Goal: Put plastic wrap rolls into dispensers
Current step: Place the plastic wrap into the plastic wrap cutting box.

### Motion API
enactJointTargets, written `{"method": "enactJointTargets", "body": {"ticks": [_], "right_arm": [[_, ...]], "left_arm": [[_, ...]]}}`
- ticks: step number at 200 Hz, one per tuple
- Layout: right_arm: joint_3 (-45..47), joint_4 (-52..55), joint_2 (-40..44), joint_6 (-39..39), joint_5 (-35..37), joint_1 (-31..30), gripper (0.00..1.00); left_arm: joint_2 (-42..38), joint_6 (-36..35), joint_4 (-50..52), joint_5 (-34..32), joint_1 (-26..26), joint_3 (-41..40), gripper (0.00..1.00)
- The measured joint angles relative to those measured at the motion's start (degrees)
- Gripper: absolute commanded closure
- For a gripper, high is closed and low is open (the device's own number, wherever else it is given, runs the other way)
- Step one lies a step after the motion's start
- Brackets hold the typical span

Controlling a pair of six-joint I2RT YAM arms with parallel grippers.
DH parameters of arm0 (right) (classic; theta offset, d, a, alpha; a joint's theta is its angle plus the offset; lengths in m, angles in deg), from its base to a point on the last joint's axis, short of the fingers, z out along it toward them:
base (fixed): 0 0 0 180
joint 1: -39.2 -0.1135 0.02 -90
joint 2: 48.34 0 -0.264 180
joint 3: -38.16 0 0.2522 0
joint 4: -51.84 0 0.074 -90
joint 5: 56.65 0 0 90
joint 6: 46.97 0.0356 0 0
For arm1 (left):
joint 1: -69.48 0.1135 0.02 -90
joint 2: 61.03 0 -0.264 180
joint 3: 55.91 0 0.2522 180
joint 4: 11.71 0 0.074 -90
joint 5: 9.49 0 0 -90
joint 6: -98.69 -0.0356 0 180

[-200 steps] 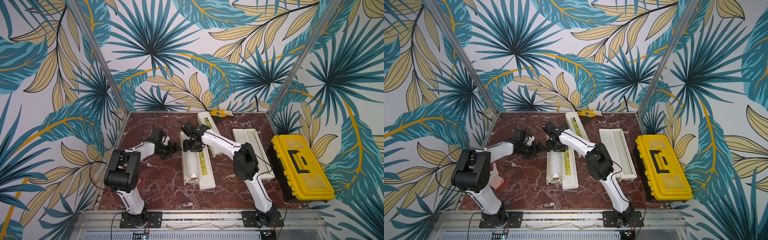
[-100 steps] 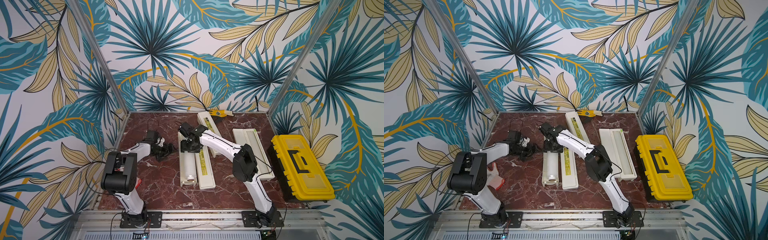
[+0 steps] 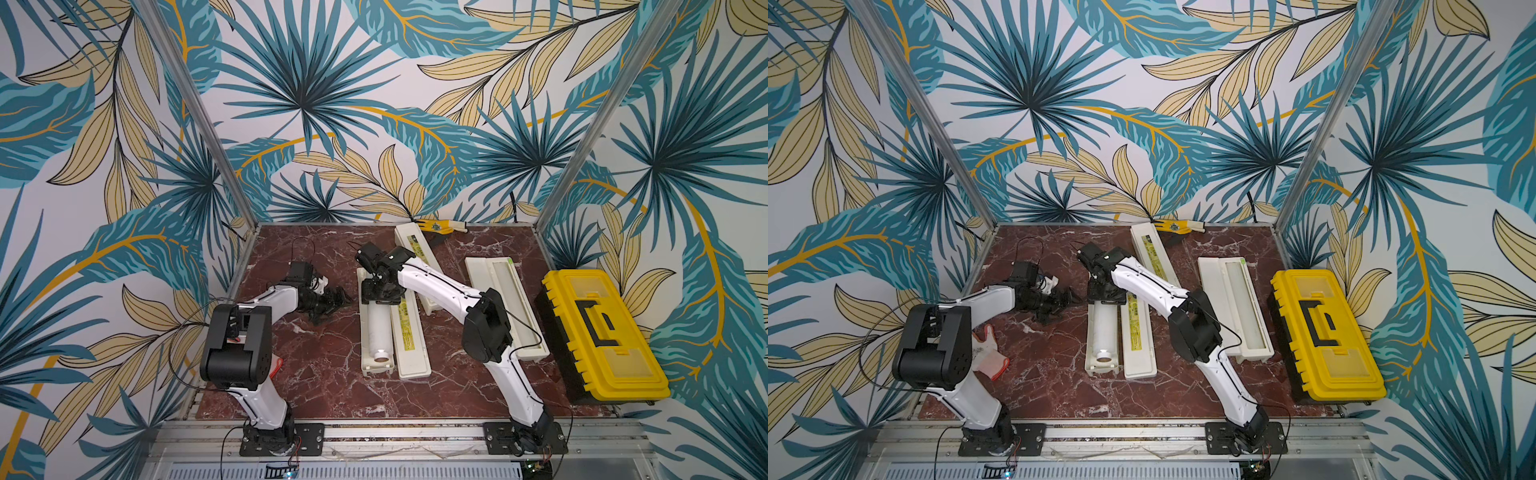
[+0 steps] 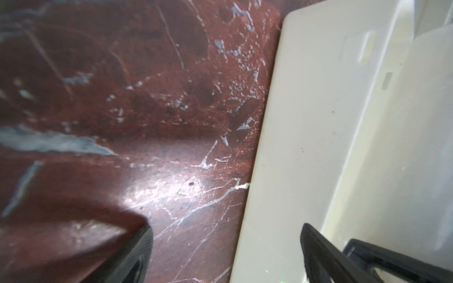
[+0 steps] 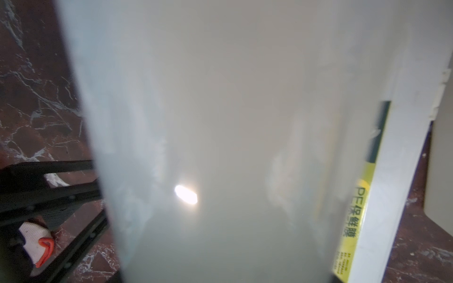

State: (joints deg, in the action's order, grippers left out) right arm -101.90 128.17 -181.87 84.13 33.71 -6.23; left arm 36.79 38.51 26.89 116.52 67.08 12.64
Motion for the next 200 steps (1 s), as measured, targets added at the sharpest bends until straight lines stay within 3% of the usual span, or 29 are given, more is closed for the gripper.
{"method": "enactJointTargets", "body": {"ticks": [200], "right_arm": [[-2.0, 1.9, -4.6, 2.2, -0.1, -2.2, 0.61]], "left_arm": [[0.0, 0.0, 0.1, 0.2, 0.7, 0.0, 0.05]]}}
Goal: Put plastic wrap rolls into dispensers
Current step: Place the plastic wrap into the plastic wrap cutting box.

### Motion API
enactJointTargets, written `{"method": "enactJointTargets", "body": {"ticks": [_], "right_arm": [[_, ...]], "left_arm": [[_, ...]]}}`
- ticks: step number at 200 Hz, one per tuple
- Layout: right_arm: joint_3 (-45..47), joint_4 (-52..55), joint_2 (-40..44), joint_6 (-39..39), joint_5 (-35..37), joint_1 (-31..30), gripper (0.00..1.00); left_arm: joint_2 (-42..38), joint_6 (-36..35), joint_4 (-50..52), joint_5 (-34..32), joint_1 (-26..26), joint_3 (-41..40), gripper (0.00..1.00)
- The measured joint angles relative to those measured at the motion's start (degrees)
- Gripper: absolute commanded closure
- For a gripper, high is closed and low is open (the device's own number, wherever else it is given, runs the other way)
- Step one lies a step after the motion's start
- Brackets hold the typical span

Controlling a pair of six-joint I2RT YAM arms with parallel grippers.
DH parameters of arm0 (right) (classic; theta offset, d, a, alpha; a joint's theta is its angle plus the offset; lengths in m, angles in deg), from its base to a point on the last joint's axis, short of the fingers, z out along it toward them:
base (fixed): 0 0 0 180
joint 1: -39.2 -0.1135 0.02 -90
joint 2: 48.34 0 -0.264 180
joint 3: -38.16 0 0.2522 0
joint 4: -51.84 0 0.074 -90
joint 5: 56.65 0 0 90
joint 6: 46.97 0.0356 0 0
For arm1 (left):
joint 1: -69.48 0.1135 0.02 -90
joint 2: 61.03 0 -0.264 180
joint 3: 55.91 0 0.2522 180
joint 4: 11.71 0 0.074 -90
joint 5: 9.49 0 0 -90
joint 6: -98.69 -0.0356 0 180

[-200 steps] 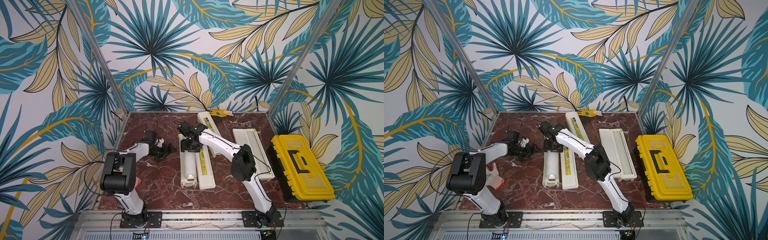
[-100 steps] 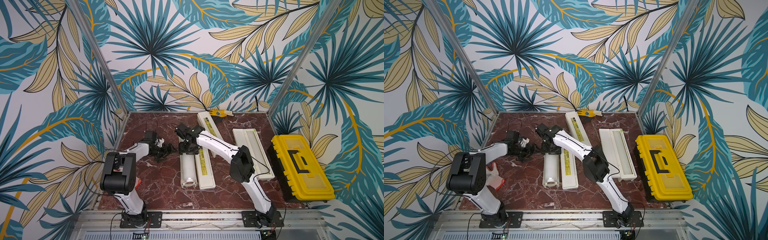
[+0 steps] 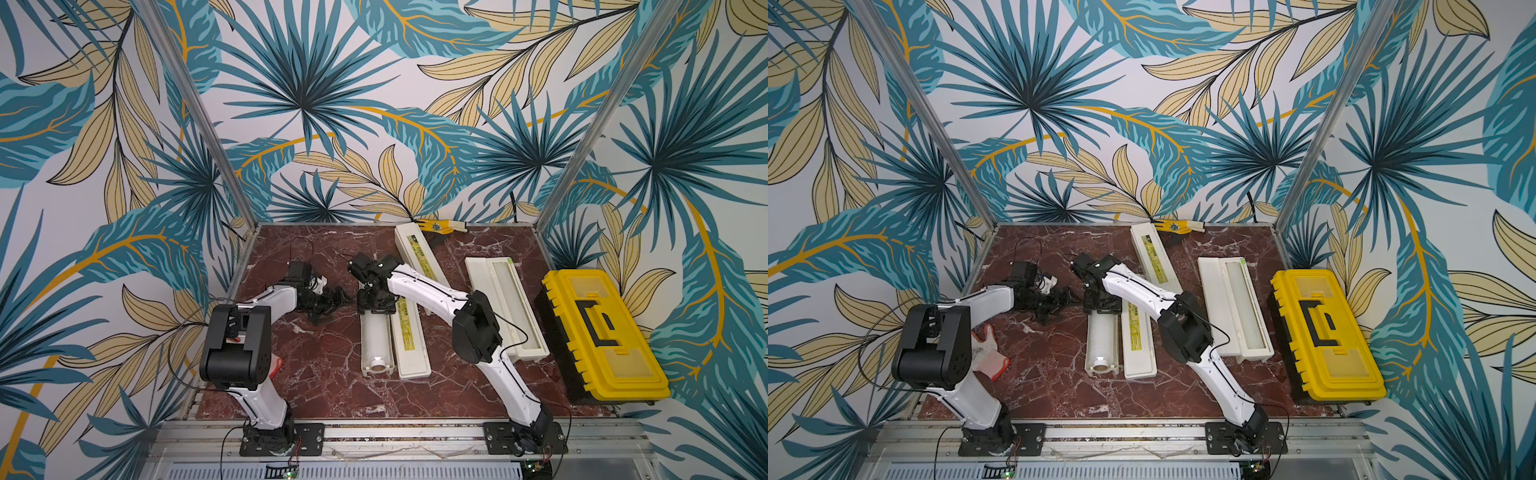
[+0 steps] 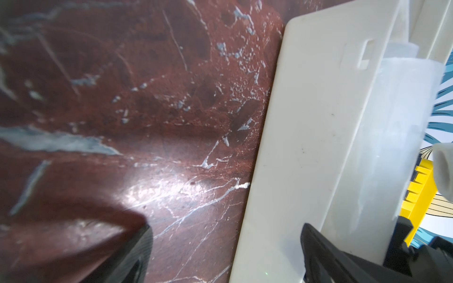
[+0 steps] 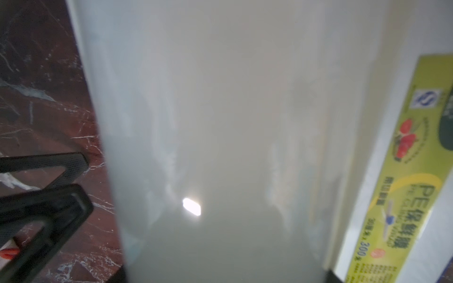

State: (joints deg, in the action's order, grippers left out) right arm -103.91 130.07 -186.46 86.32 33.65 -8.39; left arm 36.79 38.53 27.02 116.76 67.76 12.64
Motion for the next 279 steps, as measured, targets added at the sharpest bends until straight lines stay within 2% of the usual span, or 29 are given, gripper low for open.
{"method": "enactJointTargets", "body": {"ticks": [279], "right_arm": [[-3.2, 0.2, 0.0, 0.0, 2.3, 0.5, 0.61]], "left_arm": [[0.5, 0.0, 0.1, 0.2, 0.5, 0.0, 0.05]]}}
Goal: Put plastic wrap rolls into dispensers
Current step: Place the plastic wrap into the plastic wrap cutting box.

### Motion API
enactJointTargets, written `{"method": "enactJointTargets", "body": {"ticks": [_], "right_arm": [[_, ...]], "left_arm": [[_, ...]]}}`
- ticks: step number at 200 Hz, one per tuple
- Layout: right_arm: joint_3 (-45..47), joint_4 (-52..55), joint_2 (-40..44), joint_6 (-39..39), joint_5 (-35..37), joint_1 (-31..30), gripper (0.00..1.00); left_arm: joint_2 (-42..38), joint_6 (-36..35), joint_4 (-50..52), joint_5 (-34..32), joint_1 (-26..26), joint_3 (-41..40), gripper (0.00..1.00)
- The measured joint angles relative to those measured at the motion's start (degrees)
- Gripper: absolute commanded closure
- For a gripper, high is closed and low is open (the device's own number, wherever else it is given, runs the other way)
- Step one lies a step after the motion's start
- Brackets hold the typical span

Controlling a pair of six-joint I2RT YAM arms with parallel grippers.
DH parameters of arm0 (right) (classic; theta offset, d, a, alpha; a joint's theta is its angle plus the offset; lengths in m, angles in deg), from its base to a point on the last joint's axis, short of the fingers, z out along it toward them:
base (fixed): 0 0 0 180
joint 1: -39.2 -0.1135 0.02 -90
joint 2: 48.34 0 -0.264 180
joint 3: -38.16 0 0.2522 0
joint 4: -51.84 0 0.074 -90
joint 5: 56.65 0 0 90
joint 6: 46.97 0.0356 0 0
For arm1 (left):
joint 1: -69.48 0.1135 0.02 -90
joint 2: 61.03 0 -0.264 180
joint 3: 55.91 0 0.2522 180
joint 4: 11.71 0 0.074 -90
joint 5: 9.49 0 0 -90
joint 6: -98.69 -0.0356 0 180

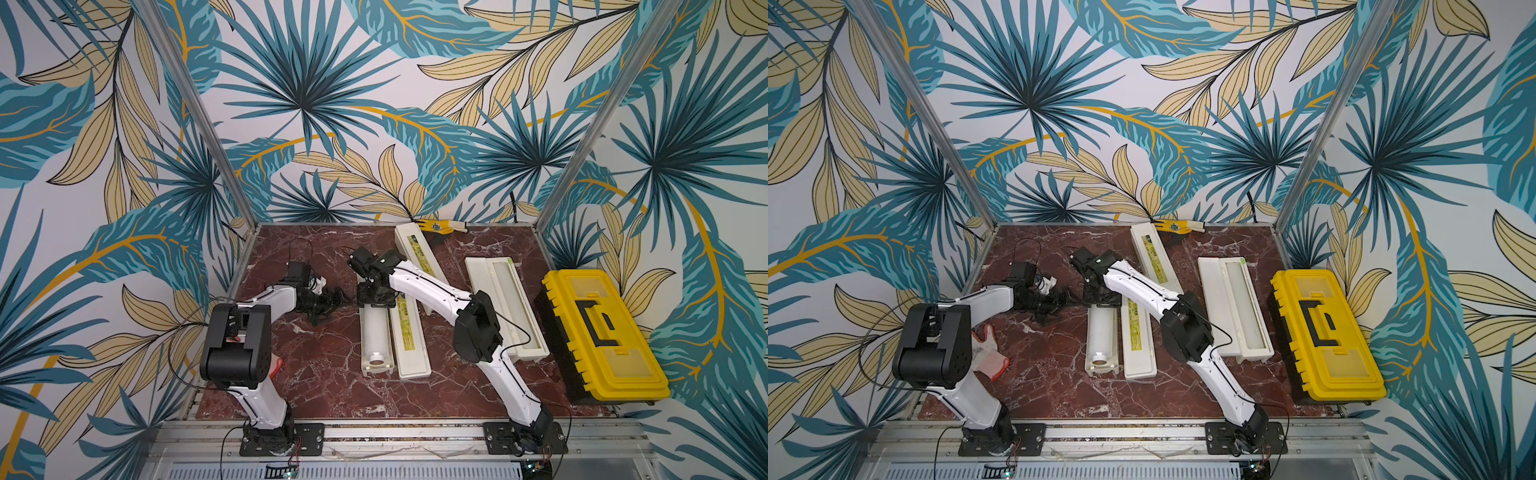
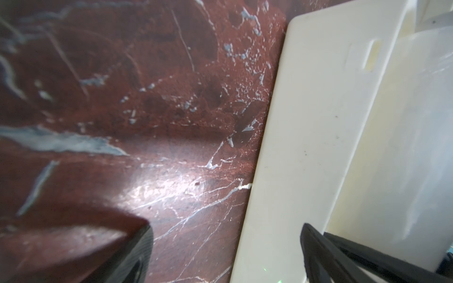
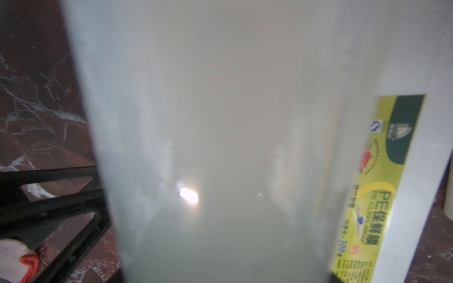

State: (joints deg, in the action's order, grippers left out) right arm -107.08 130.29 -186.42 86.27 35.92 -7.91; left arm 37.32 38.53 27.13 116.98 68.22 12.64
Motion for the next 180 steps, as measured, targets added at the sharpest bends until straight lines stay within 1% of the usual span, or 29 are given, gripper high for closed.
{"method": "enactJointTargets", "body": {"ticks": [40, 46, 52, 56, 64, 90, 110, 151, 159, 165, 174, 180], "right_arm": [[2.0, -2.0, 0.0, 0.0, -0.1, 0.0, 0.61], [2.2, -2.1, 0.0, 0.0, -0.1, 0.0, 0.58], [2.3, -2.1, 0.0, 0.0, -0.1, -0.1, 0.53], [2.4, -2.1, 0.0, 0.0, 0.0, -0.1, 0.52], [2.7, -2.1, 0.0, 0.0, -0.1, -0.1, 0.55], [3.1, -1.9, -0.1, 0.0, -0.3, -0.1, 0.56], [3.1, -1.8, -0.1, 0.0, -0.3, -0.1, 0.59], [3.1, -1.7, -0.1, -0.5, -0.8, -0.1, 0.6], [3.3, -1.7, -0.1, -0.6, -1.1, -0.1, 0.58], [3.4, -1.6, -0.1, -0.6, -1.3, -0.1, 0.55], [4.0, -1.7, -0.1, -0.6, -1.6, -0.2, 0.45], [4.4, -1.8, -0.1, -0.6, -1.8, -0.2, 0.41]], "left_arm": [[0.0, 0.0, 0.0, 0.3, 0.2, 0.0, 0.05], [0.1, 0.0, 0.0, 0.3, 0.2, 0.0, 0.05], [0.1, 0.0, 0.0, 0.4, 0.2, 0.0, 0.05], [0.1, 0.0, 0.0, 0.4, 0.2, 0.0, 0.05], [0.1, 0.0, 0.0, 0.5, 0.2, 0.0, 0.05], [0.2, 0.0, 0.0, 0.6, 0.3, 0.0, 0.05], [0.2, 0.0, 0.0, 0.7, 0.3, 0.0, 0.06], [0.3, 0.0, 0.0, 0.8, 0.4, 0.2, 0.06], [0.4, 0.0, 0.0, 0.9, 0.4, 0.2, 0.06], [0.5, 0.0, 0.0, 0.9, 0.4, 0.3, 0.06], [0.5, 0.0, 0.0, 0.9, 0.4, 0.3, 0.06], [0.5, 0.0, 0.0, 0.9, 0.4, 0.3, 0.06]]}}
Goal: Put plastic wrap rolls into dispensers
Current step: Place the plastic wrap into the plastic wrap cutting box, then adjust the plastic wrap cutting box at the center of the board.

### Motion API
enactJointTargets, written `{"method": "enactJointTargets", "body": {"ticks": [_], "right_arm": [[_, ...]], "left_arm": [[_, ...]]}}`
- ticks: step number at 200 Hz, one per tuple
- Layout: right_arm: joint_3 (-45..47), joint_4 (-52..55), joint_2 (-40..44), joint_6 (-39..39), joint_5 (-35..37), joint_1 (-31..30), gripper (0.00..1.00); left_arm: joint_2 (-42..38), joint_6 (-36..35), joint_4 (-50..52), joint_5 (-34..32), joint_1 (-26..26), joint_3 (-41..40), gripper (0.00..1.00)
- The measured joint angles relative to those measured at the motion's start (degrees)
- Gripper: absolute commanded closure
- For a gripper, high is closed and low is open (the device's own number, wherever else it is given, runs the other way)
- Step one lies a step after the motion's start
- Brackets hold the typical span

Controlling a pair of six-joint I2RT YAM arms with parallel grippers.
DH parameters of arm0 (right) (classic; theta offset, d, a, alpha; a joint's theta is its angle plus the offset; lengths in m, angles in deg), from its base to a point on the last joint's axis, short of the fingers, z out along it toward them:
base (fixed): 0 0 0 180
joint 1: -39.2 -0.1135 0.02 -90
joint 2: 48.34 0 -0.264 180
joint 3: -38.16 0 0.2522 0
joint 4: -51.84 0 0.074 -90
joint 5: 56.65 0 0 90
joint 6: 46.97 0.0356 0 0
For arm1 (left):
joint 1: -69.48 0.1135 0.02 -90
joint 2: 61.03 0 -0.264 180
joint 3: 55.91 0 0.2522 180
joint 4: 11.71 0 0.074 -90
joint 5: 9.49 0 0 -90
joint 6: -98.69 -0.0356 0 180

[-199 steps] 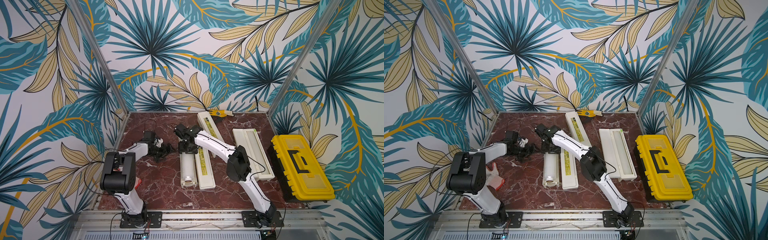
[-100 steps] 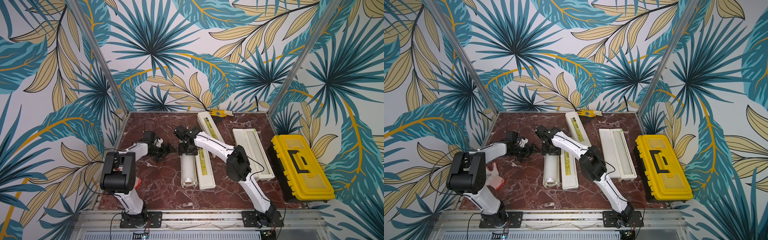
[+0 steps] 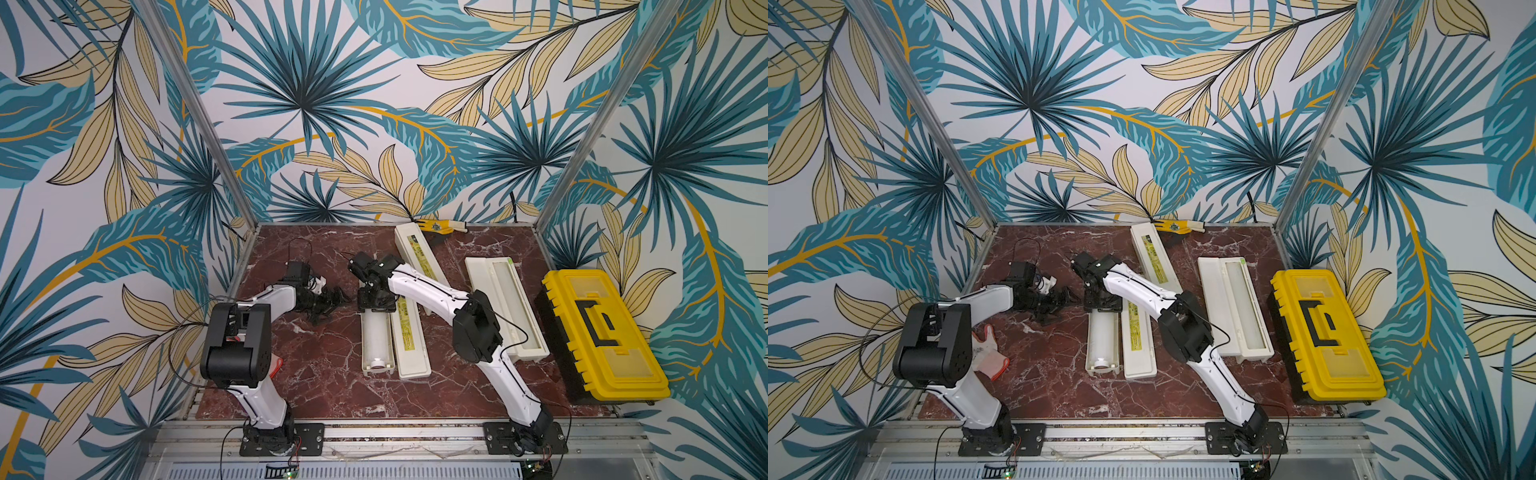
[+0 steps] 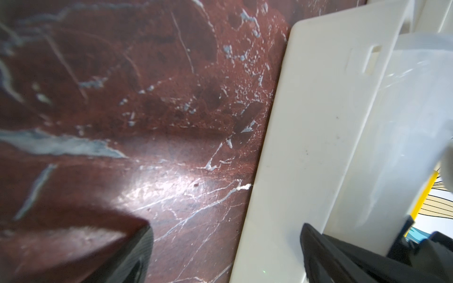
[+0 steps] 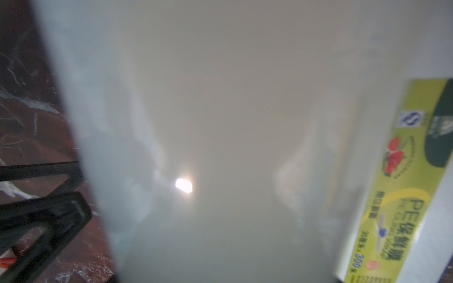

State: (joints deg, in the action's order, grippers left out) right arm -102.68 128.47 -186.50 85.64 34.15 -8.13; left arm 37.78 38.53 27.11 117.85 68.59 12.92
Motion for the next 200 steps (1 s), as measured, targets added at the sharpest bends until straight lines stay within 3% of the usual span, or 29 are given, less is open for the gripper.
{"method": "enactJointTargets", "body": {"ticks": [14, 30, 121, 172, 200], "right_arm": [[0.8, 0.2, -0.1, 0.0, -0.2, -0.2, 0.27], [0.6, 0.9, -0.1, -0.2, -0.1, -0.3, 0.01], [-2.2, 0.7, 6.5, -2.6, 2.4, -0.7, 0.01], [15.3, -2.1, 20.0, -3.4, 4.9, 3.7, 0.08], [23.1, -4.0, 21.2, -4.7, 5.0, 7.2, 0.15]], "left_arm": [[0.0, 0.0, 0.0, 0.0, 0.0, 0.0, 0.06], [0.0, 0.0, 0.0, 0.0, 0.0, 0.0, 0.06], [0.0, 0.1, 0.3, -0.3, 0.0, 0.3, 0.06], [0.0, 0.1, 0.8, -0.4, 0.0, 0.4, 0.06], [0.0, 0.1, 1.0, -0.5, 0.0, 0.5, 0.06]]}}
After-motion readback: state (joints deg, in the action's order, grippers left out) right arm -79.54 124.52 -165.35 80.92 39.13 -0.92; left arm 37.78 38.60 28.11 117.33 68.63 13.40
